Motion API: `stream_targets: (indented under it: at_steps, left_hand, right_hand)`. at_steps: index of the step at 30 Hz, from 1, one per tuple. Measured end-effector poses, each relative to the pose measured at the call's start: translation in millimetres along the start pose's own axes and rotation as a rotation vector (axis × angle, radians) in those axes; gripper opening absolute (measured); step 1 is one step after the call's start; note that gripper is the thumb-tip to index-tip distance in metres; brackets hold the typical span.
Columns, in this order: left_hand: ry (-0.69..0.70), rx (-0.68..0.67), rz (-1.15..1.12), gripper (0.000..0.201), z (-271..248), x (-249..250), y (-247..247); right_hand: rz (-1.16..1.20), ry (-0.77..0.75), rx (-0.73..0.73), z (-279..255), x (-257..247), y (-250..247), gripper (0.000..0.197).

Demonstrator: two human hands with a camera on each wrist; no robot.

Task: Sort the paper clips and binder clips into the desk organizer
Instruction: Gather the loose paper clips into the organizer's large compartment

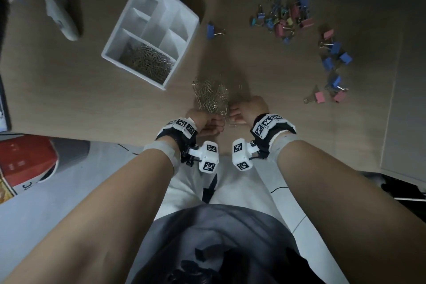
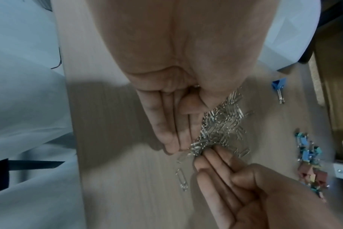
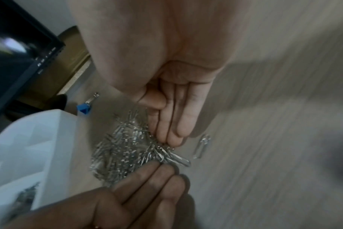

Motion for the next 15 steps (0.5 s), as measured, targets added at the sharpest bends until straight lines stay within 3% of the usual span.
stream_targets:
  at_steps: [2,4,7,10,13,15]
  left_hand:
    - [0.041,0.049,-0.054,0.033,-2,9,-9]
    - [0.062,0.103,-0.053,0.035,-2,12,-20]
    - [0.063,0.160,-0.005,0.030,-7,14,-33]
    - [0.069,0.218,-0.037,0.030,2,10,-52]
    - [0.080,0.348,0.008,0.007,16,-1,-81]
    - [0.093,0.334,0.005,0.013,27,-8,-87]
  right_hand:
    - [0.058,-0.044,-0.019,-8,-13,8,0.035]
    - [0.087,-0.067,0.071,-1,-17,1,0.030]
    - [-0.148,-0.160,0.346,1,-26,-31,0.026]
    - [-0.329,-0.182,0.506,-5,-21,-56,0.048]
    - [-0.366,-0.185,0.485,-7,-9,-54,0.041]
    - [-0.366,-0.209,0.418,-10,-10,-39,0.044]
Point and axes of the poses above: each hand's wrist, its own z-axis towards the middle knuckle, its own y-axis out of the palm, x = y × z, the point moved 7 cm from there along z, towards the middle knuckle, and after that the axes turned 15 degrees about z, right-handed, at the moved point
